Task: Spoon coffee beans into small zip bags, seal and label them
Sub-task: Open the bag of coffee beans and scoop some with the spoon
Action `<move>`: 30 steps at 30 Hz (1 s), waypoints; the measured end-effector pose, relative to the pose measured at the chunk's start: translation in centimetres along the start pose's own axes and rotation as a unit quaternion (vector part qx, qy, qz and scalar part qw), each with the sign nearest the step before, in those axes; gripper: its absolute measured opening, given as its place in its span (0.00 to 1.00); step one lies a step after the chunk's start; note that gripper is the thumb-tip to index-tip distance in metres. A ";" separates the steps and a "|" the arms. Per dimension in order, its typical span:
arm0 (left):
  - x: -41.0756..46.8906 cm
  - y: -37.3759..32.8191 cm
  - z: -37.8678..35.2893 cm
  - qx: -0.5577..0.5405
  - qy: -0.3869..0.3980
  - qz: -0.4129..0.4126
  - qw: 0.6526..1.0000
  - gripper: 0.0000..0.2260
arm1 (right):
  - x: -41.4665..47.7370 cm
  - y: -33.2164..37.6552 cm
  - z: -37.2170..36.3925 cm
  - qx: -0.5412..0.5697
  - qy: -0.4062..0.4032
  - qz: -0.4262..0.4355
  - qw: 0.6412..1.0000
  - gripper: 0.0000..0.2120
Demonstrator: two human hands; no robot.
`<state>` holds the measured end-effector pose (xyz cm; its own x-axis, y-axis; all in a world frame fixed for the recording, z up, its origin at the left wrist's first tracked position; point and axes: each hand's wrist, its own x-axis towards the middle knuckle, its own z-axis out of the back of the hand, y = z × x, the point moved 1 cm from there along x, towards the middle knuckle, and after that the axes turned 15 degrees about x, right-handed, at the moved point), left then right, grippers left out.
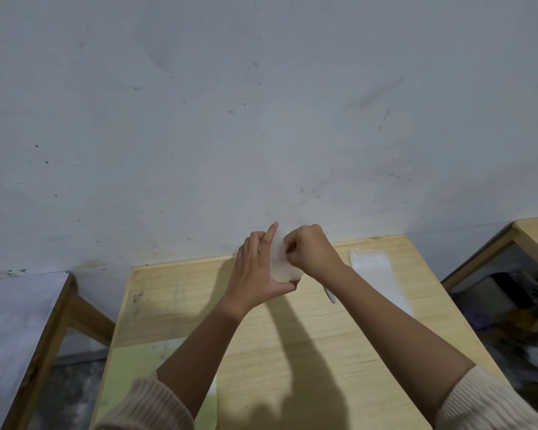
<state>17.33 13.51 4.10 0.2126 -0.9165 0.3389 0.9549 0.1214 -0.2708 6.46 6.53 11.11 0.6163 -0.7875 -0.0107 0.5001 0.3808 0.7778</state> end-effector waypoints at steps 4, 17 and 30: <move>-0.3 0.5 0.2 0.004 0.005 0.011 1.000 0.51 | 0.1 0.1 -0.4 0.004 -0.003 0.004 1.000 0.14; -0.3 2.0 0.4 0.017 -0.017 0.035 0.999 0.49 | 0.7 -0.1 -1.3 -0.015 0.011 0.059 0.998 0.05; 0.5 1.4 -0.1 0.067 -0.035 0.057 0.995 0.48 | 1.9 -0.8 -0.1 0.004 0.006 0.089 0.996 0.07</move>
<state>18.74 13.14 3.84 0.3305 -0.8657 0.3758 0.9419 0.2773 -0.1896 7.30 4.82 10.40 0.7018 -0.7022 0.1202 0.3777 0.5098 0.7730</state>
